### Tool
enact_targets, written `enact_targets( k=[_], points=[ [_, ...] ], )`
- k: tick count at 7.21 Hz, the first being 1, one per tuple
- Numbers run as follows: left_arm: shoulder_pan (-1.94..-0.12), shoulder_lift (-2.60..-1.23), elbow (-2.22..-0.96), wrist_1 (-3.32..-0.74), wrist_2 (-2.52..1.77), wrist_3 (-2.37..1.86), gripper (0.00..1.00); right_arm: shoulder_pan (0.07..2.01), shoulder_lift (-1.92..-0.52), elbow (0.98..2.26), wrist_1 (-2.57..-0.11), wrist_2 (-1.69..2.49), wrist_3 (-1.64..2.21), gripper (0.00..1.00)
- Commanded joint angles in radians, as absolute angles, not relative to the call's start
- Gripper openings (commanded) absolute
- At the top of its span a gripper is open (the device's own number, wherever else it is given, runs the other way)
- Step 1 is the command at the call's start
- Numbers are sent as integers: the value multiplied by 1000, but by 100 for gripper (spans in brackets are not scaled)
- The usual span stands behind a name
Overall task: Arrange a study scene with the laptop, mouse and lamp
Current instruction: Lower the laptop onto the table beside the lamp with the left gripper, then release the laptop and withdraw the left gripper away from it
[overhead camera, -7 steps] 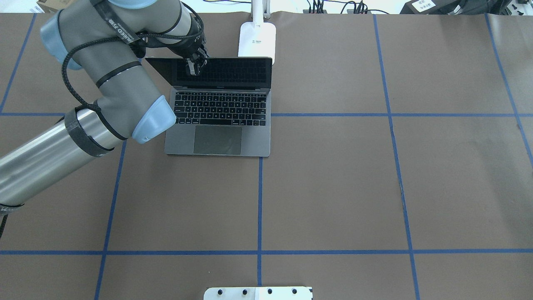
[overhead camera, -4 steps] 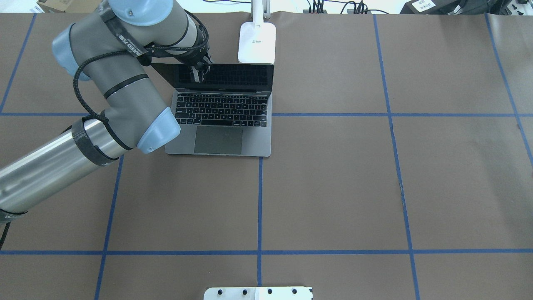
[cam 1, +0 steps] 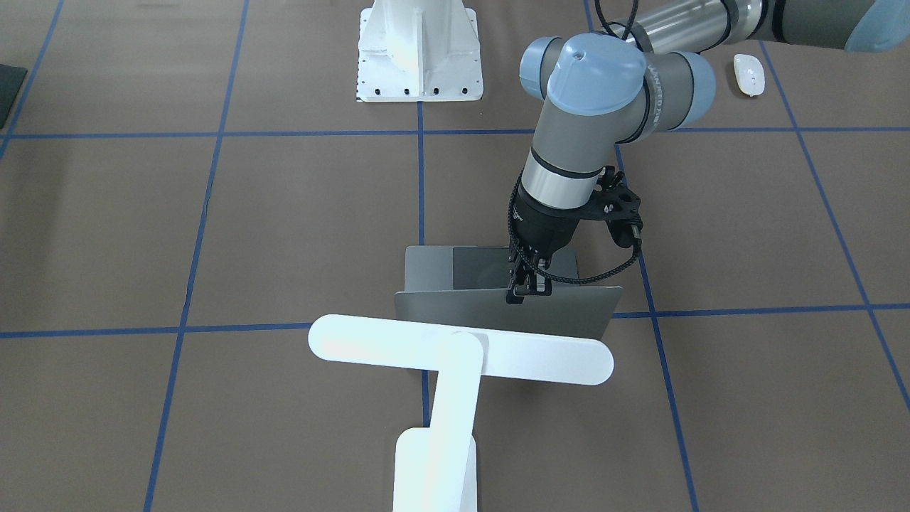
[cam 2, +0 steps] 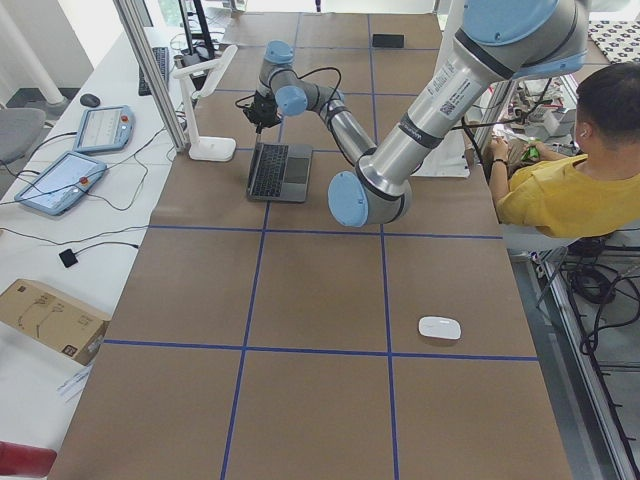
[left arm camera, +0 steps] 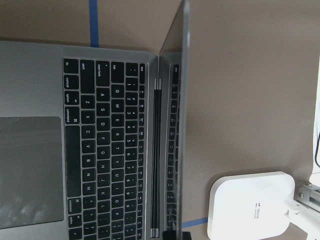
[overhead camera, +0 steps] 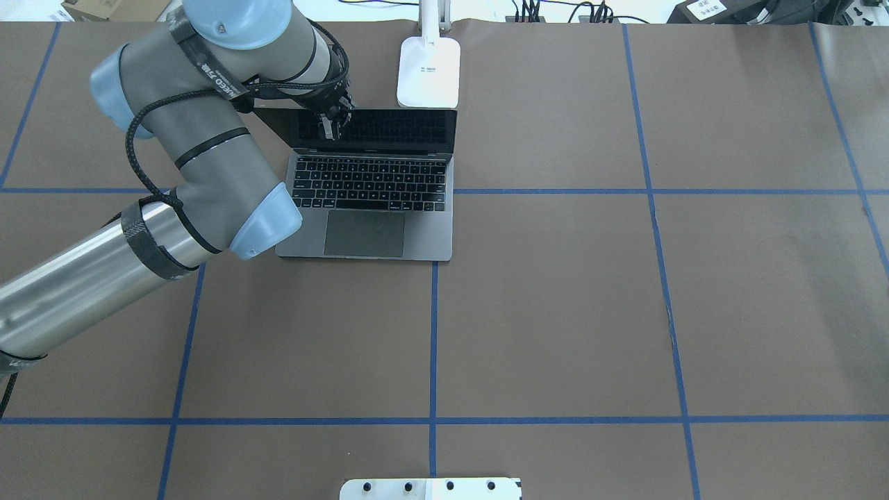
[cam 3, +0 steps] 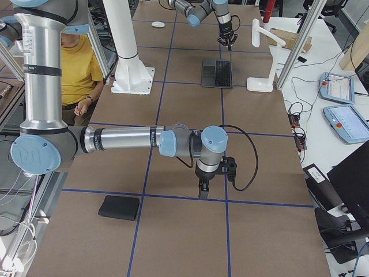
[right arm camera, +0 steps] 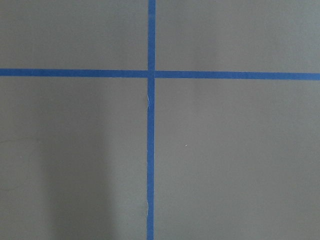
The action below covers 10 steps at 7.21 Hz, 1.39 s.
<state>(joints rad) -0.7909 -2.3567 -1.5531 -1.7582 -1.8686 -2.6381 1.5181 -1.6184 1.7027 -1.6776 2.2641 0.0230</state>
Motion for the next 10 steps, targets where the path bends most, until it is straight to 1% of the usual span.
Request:
enact_targets(
  k=[1,3,5,6,7,8,10],
  points=[
    [-790,-2345,-1555,-1767,-1867,-2629,100,1517,-1618,1703,-1677,2264,23,100],
    [-792,-2347,-1571,-1767,-1868,-2622,100,1517,-1618,1703,-1677,2264,23,100],
    [-814,-2336,-1649,-1756,-1879,-2535,100,1517,-1618,1704,-1677,2264,23,100],
    [-830,-2257,-1737,-1758,-1925,-2464,100,1517,-1618,1706,-1677,2264,23,100],
    [-859,-2165,-1859,-1756,-1974,-2287,100,1517,-1618,1706,-1677,2264,23,100],
    [-865,-2044,-1959,-1755,-1995,-2111,100,1517,-1618,1706,-1677,2264,23,100],
    [-899,-1872,-2057,-1746,-2017,-1818,100,1517,-1618,1713,-1677,2264,25,100]
  ],
)
